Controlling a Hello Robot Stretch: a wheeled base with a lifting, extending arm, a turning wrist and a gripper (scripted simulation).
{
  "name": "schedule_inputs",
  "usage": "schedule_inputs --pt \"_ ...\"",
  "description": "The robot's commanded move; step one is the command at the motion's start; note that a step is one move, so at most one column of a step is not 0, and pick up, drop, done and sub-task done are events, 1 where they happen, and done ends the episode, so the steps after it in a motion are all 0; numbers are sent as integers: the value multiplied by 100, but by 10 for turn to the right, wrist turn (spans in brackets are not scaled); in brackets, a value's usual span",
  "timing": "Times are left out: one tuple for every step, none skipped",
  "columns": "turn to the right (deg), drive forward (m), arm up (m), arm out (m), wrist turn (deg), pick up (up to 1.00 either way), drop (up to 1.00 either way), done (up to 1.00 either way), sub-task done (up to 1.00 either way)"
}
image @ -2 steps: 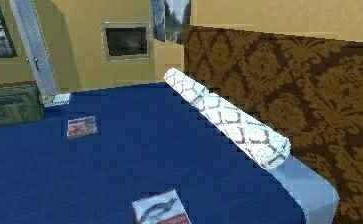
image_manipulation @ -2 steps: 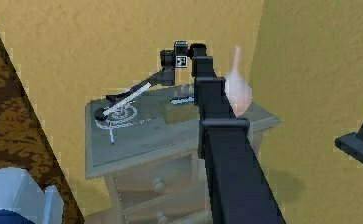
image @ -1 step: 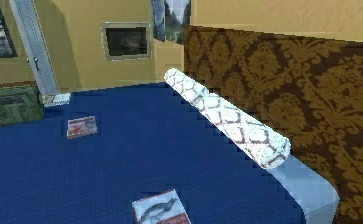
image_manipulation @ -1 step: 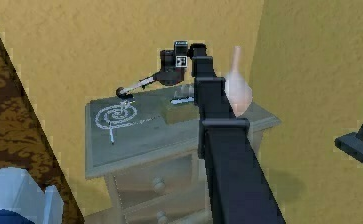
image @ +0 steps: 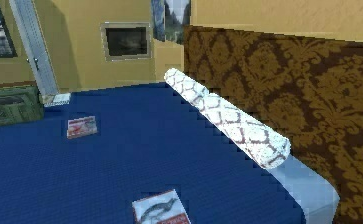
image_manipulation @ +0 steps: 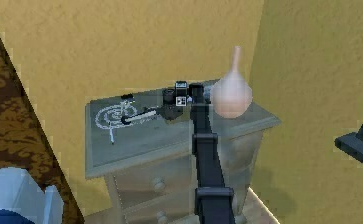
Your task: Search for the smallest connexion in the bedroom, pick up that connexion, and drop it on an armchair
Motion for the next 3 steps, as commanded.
schedule_inputs --pt "0 0 0 0 0 100 0 0 0" --pt "0 0 10 0 0 0 0 0 0" --pt "0 0 2 0 0 0 0 0 0"
